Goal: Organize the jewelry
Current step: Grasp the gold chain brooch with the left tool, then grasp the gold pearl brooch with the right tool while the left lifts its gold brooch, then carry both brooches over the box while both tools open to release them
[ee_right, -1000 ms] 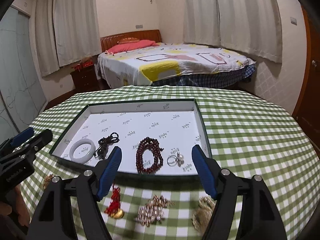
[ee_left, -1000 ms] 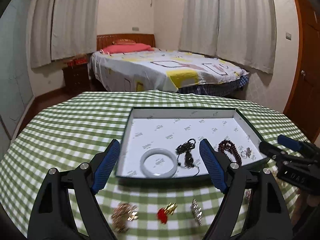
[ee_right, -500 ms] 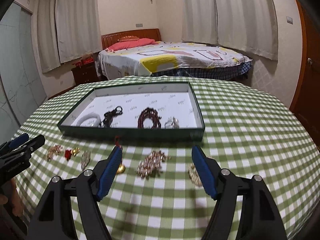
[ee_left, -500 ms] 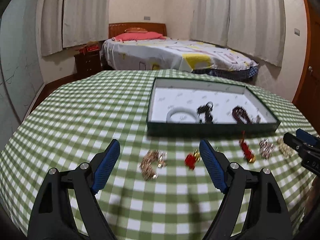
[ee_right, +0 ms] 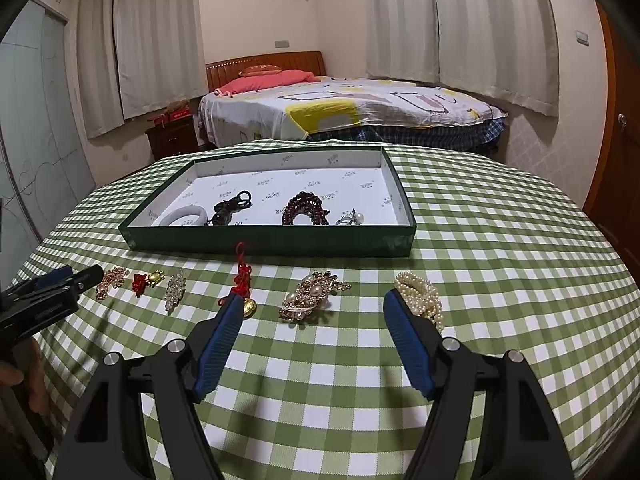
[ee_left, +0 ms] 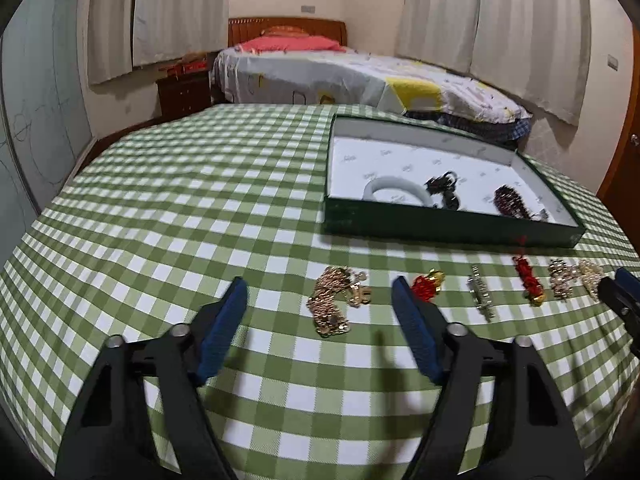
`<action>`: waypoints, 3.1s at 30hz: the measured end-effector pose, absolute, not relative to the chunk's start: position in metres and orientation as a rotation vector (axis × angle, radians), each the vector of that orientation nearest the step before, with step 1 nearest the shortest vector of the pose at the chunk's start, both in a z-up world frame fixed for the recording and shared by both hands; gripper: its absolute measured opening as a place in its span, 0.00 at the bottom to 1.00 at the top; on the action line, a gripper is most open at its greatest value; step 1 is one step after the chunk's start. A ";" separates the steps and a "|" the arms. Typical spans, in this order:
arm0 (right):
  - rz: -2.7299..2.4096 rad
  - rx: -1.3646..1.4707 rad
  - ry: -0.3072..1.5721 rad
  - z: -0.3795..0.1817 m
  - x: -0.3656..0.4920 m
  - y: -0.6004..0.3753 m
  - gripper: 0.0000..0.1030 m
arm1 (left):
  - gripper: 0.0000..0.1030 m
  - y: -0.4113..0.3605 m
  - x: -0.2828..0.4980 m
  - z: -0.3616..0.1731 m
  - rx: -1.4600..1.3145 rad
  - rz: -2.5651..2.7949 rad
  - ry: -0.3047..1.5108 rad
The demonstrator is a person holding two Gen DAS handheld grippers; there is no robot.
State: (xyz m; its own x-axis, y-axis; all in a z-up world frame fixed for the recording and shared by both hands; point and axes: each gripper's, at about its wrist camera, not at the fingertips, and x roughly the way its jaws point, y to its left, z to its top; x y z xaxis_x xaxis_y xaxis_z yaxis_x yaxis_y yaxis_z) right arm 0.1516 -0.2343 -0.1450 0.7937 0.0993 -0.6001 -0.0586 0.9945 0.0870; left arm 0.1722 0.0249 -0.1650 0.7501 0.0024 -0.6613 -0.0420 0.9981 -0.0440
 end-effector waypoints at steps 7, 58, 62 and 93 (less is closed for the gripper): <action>0.089 0.070 0.658 -0.147 0.154 -0.234 0.68 | 0.56 0.026 0.191 -0.175 -0.060 0.000 0.808; 0.122 0.113 0.834 -0.173 0.202 -0.227 0.23 | 0.10 0.029 0.172 -0.154 -0.118 -0.084 0.703; 0.126 0.121 0.819 -0.171 0.197 -0.228 0.23 | 0.10 0.030 0.172 -0.153 -0.118 -0.087 0.698; 0.158 0.103 0.535 -0.069 0.200 -0.236 0.23 | 0.10 0.001 0.185 -0.035 -0.145 -0.202 0.409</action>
State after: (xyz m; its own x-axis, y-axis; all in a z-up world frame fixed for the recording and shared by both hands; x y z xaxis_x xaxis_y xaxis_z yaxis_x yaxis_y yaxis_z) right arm 0.2000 -0.2361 -0.0693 0.8486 0.1765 -0.4987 -0.1229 0.9827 0.1388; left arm 0.1854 0.0009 -0.0347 0.8980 -0.2234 -0.3791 0.1653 0.9697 -0.1798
